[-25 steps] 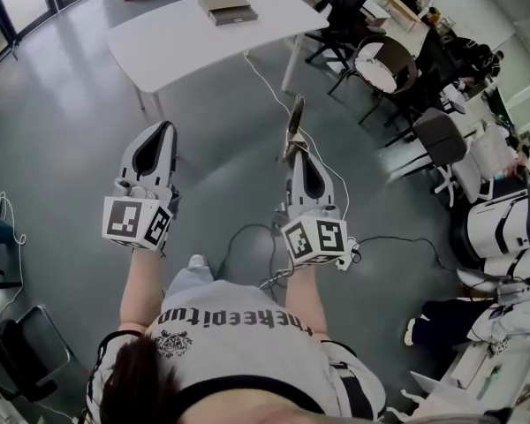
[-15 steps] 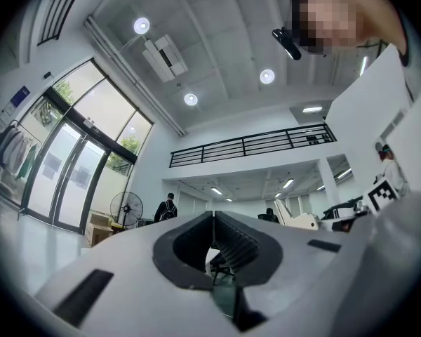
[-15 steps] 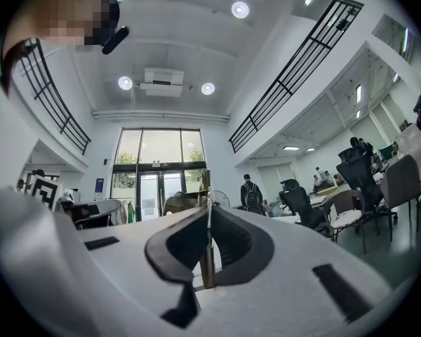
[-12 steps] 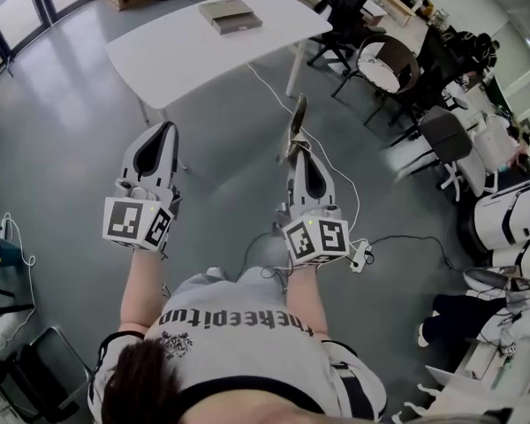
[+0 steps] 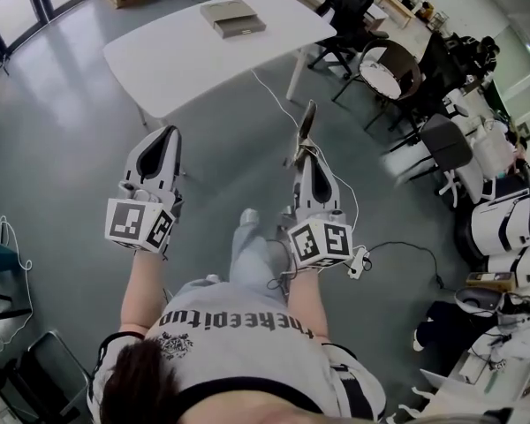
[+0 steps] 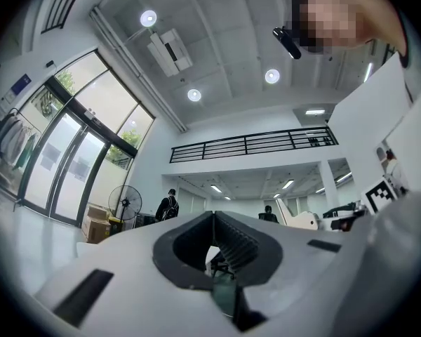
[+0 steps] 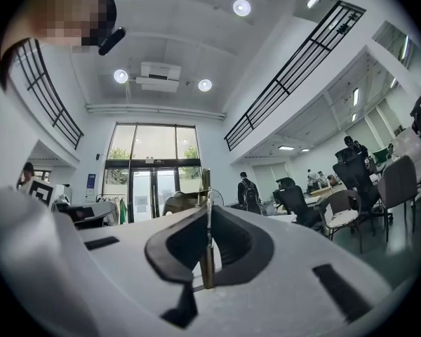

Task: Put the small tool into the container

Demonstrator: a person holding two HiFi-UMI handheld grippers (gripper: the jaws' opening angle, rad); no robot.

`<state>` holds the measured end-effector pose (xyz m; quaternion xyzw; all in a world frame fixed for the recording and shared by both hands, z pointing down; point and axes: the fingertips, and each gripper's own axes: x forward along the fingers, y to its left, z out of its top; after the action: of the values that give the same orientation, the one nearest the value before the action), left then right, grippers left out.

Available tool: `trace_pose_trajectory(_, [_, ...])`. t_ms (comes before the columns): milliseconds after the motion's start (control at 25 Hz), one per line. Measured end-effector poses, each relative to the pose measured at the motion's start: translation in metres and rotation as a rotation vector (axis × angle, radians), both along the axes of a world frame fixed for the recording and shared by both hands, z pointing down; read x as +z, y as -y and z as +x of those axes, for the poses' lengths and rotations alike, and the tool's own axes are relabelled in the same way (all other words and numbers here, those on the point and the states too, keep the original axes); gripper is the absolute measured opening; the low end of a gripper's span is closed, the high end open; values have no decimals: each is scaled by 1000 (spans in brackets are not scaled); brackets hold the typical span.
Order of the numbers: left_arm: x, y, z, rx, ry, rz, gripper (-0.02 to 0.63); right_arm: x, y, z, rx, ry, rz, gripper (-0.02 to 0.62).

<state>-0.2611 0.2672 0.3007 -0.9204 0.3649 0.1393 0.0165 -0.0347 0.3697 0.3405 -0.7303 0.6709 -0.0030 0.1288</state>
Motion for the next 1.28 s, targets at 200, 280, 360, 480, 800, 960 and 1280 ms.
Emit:
trace_pose_trajectory(200, [-2, 42, 19, -34, 1, -1, 12, 0, 46, 28, -15, -5, 8, 3])
trace_pose_trajectory(280, [-3, 61, 32, -43, 6, -11, 12, -1, 68, 42, -22, -1, 9, 3])
trace_pose_trajectory(360, [-7, 80, 46, -46, 9, -13, 12, -3, 90, 55, -29, 1, 9, 3])
trace_pose_trajectory(480, [-16, 109, 66, -57, 6, -2, 12, -10, 124, 73, -49, -6, 12, 3])
trace_pose_trajectory(800, [-23, 182, 123, -75, -5, 22, 12, -15, 203, 125, -84, -15, 23, 3])
trace_pose_trajectory(960, [-25, 208, 146, -88, -15, 31, 12, -14, 232, 148, -100, -10, 26, 3])
trace_pose_trajectory(1280, [-9, 245, 159, -124, 6, 28, 12, 4, 273, 169, -114, 17, 13, 3])
